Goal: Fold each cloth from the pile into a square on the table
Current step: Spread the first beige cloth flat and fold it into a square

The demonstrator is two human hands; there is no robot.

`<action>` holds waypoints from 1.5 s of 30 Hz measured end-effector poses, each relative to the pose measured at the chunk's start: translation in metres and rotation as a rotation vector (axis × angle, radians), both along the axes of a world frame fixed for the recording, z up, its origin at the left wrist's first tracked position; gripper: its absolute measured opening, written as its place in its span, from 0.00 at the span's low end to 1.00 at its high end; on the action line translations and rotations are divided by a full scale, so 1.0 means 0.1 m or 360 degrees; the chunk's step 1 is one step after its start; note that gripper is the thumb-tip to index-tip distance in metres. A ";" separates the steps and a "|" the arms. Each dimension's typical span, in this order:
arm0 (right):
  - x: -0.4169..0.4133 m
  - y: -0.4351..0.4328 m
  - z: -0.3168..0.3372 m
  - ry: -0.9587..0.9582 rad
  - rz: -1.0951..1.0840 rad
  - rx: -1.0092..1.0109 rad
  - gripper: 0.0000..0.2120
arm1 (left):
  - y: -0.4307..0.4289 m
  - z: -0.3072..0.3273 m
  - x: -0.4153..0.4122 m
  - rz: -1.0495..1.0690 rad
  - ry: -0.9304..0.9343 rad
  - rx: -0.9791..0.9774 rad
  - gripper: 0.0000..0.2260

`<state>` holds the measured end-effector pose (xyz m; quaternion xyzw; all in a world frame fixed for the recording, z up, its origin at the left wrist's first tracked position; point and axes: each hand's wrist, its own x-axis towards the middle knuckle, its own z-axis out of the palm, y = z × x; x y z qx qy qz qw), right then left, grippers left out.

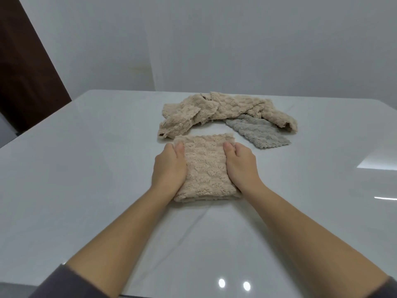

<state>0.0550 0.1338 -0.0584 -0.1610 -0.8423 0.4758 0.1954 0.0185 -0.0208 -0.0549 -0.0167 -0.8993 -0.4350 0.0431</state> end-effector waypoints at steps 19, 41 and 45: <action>0.05 0.07 -0.09 -0.0594 0.0871 0.1362 0.29 | -0.14 -0.18 0.11 -0.0874 0.0243 -0.1158 0.29; -0.01 0.12 0.12 -0.0303 0.0171 0.1697 0.22 | -0.50 -0.02 0.06 -0.0600 0.0405 -0.1086 0.32; -0.04 0.14 0.01 -0.0304 0.0833 0.1319 0.26 | -0.24 -0.10 0.30 -0.0705 0.0108 -0.0991 0.32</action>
